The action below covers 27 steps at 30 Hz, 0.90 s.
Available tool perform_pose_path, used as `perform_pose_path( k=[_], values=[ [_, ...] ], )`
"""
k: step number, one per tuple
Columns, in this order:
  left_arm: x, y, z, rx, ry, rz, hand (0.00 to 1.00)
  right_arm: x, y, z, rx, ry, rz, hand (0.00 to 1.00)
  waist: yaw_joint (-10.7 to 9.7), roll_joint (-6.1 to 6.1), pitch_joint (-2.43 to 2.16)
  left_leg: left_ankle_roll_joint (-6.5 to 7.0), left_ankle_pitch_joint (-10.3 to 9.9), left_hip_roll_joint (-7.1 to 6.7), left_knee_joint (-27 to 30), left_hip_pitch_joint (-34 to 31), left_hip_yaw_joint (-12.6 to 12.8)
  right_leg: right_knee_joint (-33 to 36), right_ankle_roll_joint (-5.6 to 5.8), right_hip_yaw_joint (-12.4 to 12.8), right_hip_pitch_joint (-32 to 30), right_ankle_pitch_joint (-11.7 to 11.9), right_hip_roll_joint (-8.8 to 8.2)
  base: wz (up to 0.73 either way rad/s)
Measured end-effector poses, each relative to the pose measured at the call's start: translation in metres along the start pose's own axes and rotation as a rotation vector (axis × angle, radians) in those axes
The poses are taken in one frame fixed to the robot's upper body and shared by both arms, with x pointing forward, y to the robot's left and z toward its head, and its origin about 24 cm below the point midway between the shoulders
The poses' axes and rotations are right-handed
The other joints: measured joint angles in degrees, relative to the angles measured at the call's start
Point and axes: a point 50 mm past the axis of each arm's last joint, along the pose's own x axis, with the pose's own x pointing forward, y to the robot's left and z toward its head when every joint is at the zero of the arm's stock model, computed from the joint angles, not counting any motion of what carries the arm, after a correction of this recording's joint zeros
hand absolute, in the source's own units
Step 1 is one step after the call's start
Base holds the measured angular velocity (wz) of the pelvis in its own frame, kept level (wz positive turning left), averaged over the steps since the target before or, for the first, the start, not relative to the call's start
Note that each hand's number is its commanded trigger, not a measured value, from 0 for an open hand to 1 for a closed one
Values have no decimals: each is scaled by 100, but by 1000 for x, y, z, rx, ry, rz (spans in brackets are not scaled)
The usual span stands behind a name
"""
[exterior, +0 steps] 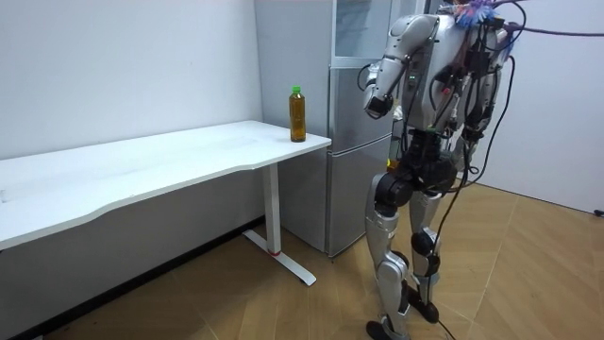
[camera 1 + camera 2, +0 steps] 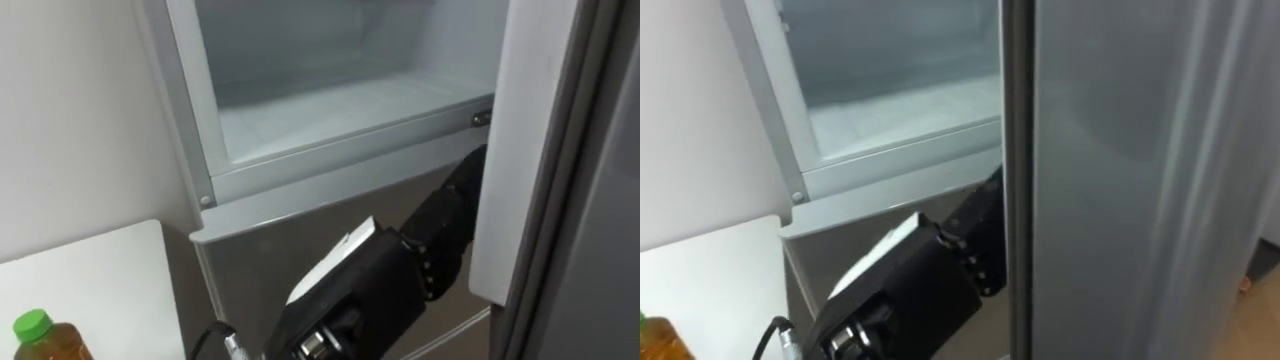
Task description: Put the bottle in the upper fridge
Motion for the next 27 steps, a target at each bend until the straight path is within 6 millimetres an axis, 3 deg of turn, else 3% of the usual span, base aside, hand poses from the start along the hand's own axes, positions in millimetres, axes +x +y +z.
perform_pose_path(
  k=[11, 15, 18, 22, 27],
  values=[
    [7, 3, -1, 7, 2, -26, 0, 1, 2, 2, 7, -3, 6, 0, -46, -3, 36, -1, -1, 17, -34, 32, 212, -27, 3, 209, -111, 64, 50, -9],
    [8, 3, -2, 3, 4, -25, 0, 1, 2, 3, 17, -7, 6, 0, -136, 18, 31, -2, -3, 25, -36, 40, 308, -87, 10, 285, -129, 89, 65, -11],
    [9, 2, -1, -2, -2, -29, 0, 1, 2, 3, 26, -9, 4, 0, -183, 78, -7, -2, -3, 44, -43, -35, 335, -106, 4, 336, -210, 159, 95, -11],
    [10, 1, -1, -4, -6, -31, 0, 0, 0, 4, 33, -13, -4, 0, -206, 145, -17, -2, -3, 72, -39, -37, 452, -96, -16, 405, -256, 175, 126, -11],
    [11, 1, -1, -8, -9, -33, 0, 0, -2, 5, 49, -18, -16, 0, -323, 185, 0, -3, -2, 95, -39, -27, 486, -97, -36, 444, -270, 187, 156, -6]
  ],
)
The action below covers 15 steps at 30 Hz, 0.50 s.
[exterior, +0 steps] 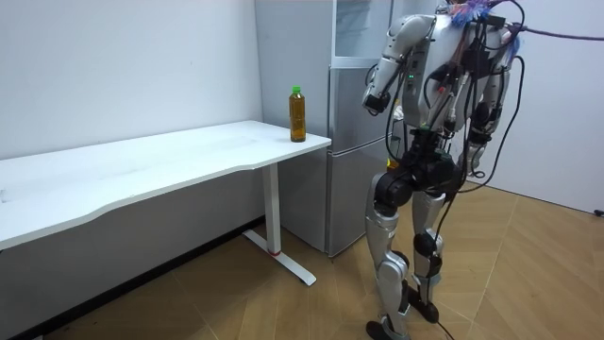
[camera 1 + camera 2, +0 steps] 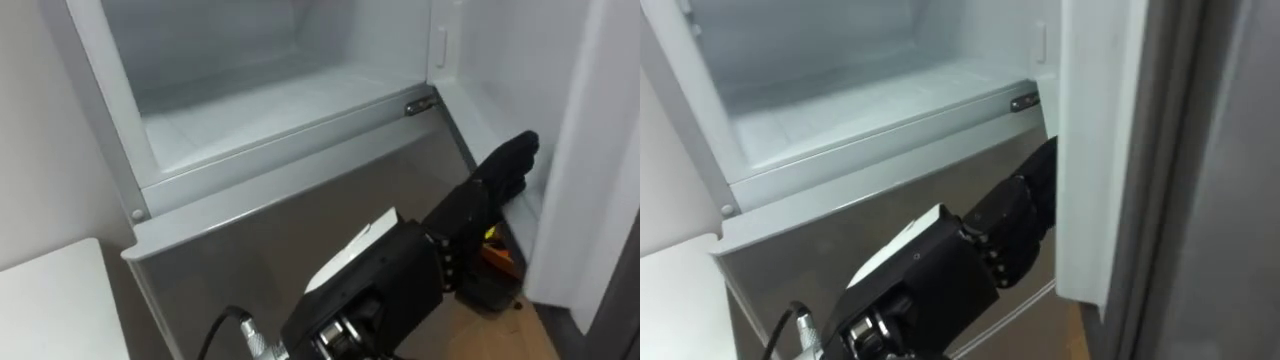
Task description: Put the bottle in the upper fridge
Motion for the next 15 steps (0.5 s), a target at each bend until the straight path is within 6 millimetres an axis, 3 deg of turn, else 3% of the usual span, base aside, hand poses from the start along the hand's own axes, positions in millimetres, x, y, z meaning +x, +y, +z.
perform_pose_path(
  k=[15],
  values=[
    [2, -5, -2, -14, 3, -16, 0, 0, 0, 0, 15, -6, -4, 0, -91, -4, 11, 0, 0, -3, 2, -8, 88, -8, 5, 99, -38, 8, 12, -3]
  ],
)
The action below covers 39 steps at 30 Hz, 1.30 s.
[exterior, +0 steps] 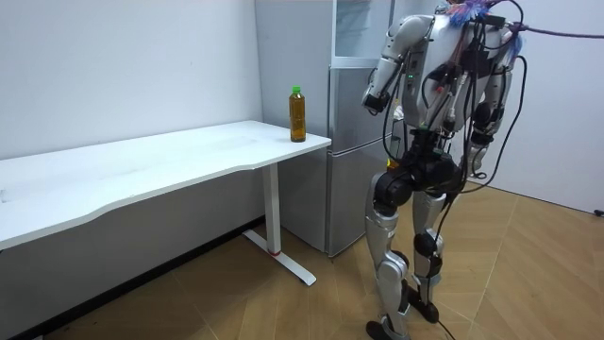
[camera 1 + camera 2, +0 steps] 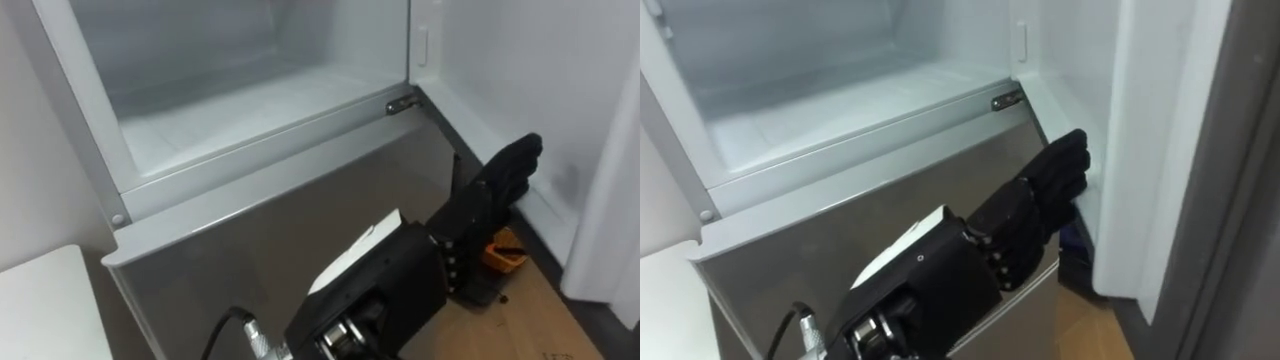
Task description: Put the bottle in the upper fridge
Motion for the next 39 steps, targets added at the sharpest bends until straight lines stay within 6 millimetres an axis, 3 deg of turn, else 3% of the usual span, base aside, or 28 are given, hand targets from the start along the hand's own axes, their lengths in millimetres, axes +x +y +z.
perform_pose_path(
  k=[17, 20, 25, 29, 36, 39],
  values=[
    [18, -10, -2, -41, -24, -45, 0, -1, 1, 2, 19, -31, -19, 0, -83, 41, 22, 0, 0, 0, 1, -57, 92, 27, -3, 180, -163, 15, 34, -6],
    [19, -12, -3, -52, -26, -51, 0, 0, 3, 3, 17, -32, -17, 0, -85, 12, 38, 0, 0, 8, 0, -26, 236, 38, -3, 268, -187, 15, 51, -15],
    [21, -14, -5, -61, -24, -59, 0, 1, 7, 5, 4, -32, 20, 0, -228, -90, 72, 0, 0, 12, -7, -10, 251, 27, -5, 365, -194, 16, 78, -9],
    [24, -18, -7, -70, -10, -84, 0, 1, 8, 5, 2, -14, 33, 0, -253, -182, 53, -1, -1, 37, 6, 7, 377, 32, -25, 483, -191, 39, 120, -16],
    [29, -17, -12, -107, -6, -83, 0, 1, 10, 8, -7, -6, 60, 0, -382, -178, 40, -44, -27, 120, 19, 47, 499, 35, -64, 464, -192, 68, 197, -8],
    [30, -17, -15, -129, -1, -69, 0, 1, 8, 10, -9, -9, 57, 0, -384, -188, 47, -44, -27, 143, 26, 61, 500, 35, -79, 340, -159, 77, 198, 5]
  ],
)
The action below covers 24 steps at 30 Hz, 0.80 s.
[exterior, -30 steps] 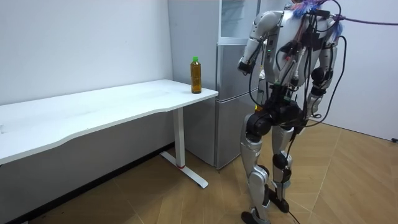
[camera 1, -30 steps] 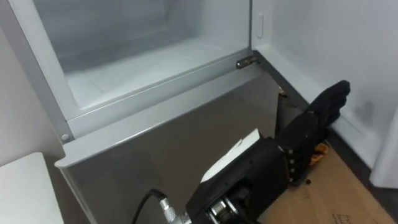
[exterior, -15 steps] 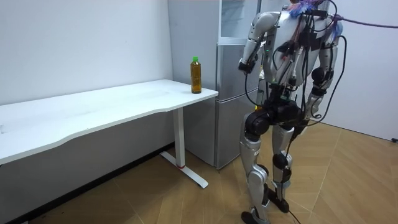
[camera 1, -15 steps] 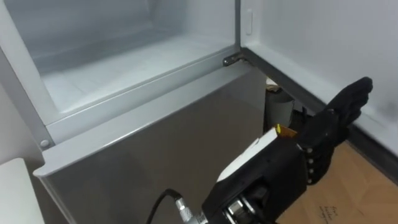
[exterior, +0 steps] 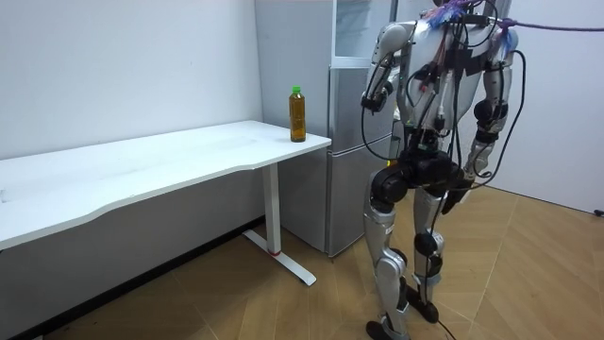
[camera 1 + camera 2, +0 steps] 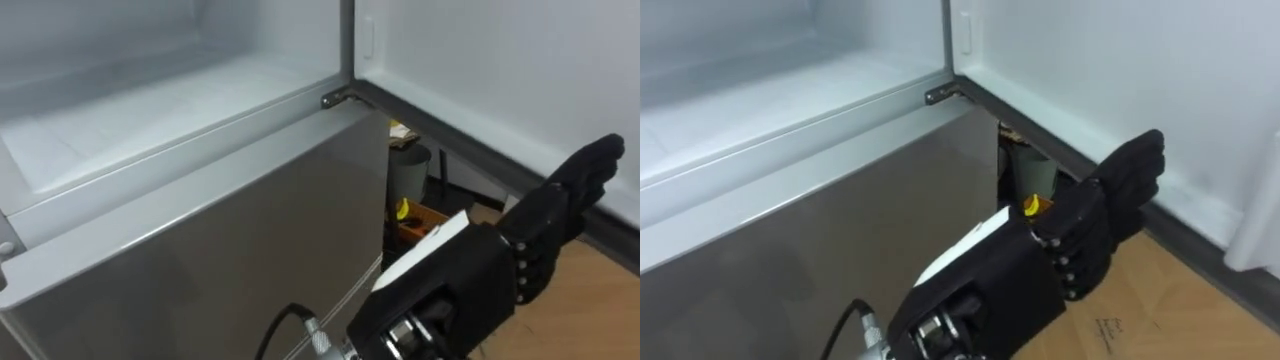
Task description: Put the bottle in the upper fridge
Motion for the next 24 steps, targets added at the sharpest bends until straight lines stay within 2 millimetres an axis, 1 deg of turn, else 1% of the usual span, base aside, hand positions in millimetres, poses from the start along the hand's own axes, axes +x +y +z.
perform_pose_path(
  k=[3, 4, 5, 6, 9, 11, 12, 13, 14, 15, 18, 19, 21, 23, 24],
  values=[
    [-2, 1, -9, -16, 58, 7, 0, -1, -2, 1, 4, -2, -5, 0, 19, -7, 9, -1, 0, 4, -7, -38, -62, 1, -7, -85, 8, 4, -8, 14],
    [-3, 1, -17, -28, 104, 3, 0, 0, -1, 1, 0, -2, 0, 0, 15, -3, 6, -2, -1, 3, -6, -81, -148, 0, -12, -182, 6, 7, -22, 28],
    [-5, 0, -23, -39, 144, -3, 0, 0, -1, 1, -2, -4, 4, 0, 2, 4, 2, -5, -3, 3, -3, -138, -177, -11, -18, -245, -13, 7, -35, 41],
    [-6, 0, -26, -46, 169, -9, 0, 0, -1, 2, -6, -5, 7, 0, 2, 3, 3, -5, -2, -6, 0, -180, -292, -26, -23, -354, -14, 10, -62, 41],
    [-7, 0, -27, -44, 179, -13, 0, -1, -3, 1, -18, 3, -1, 0, 25, 0, 5, -13, 4, -18, -3, -214, -507, -32, -27, -601, 61, 3, -123, 49],
    [-9, 1, -27, -32, 186, -22, 0, 0, -4, 1, -31, 13, -7, 0, 80, -9, 10, 2, 23, -69, 3, -281, -779, 17, -8, -896, 83, -34, -219, 62],
    [-9, 1, -27, -30, 190, -25, 0, 0, -4, 1, -30, 15, -8, 0, 121, -14, 13, 11, 30, -77, 7, -289, -809, 35, -3, -939, 87, -43, -237, 47],
    [-11, 2, -28, -22, 201, -26, 0, 0, -4, 0, -33, 20, -9, 0, 267, -33, 15, 21, 37, -89, 32, -293, -852, 72, -1, -998, 83, -68, -266, 32],
    [-13, 3, -27, -8, 210, -25, 0, 0, -3, 0, -34, 24, -8, 0, 377, -40, 8, 28, 40, -98, 65, -322, -946, 59, 3, -1081, 84, -79, -293, 44],
    [-14, 4, -27, -4, 210, -22, 0, 0, -2, -1, -34, 25, -6, 0, 453, -50, 4, 36, 44, -112, 136, -392, -1070, 71, 8, -1193, 92, -105, -330, 45],
    [-16, 6, -27, -1, 214, -11, 0, 1, 2, -1, -44, 26, 5, 0, 652, -65, -3, 57, 75, -140, 177, -481, -1252, 85, 8, -1333, 115, -117, -365, 37],
    [-19, 7, -27, 10, 221, -1, 0, 2, 4, -1, -63, 30, 13, 0, 718, -78, -9, 57, 79, -142, 210, -530, -1335, 103, 5, -1427, 148, -122, -382, 36],
    [-25, 9, -23, 22, 218, 24, 0, 3, 8, 0, -70, 28, 26, 0, 844, -130, -14, 53, 112, -163, 209, -557, -1438, 182, -4, -1480, 124, -162, -401, 30],
    [-32, 13, -18, 53, 214, 56, 0, 4, 12, 1, -84, 31, 37, 0, 931, -216, -24, 38, 122, -171, 212, -559, -1602, 164, -11, -1616, 181, -203, -406, 32],
    [-33, 14, -17, 55, 211, 64, 0, 4, 12, 2, -89, 31, 39, 0, 972, -239, -36, 34, 124, -173, 212, -556, -1629, 167, -11, -1635, 198, -217, -406, 29]
  ],
)
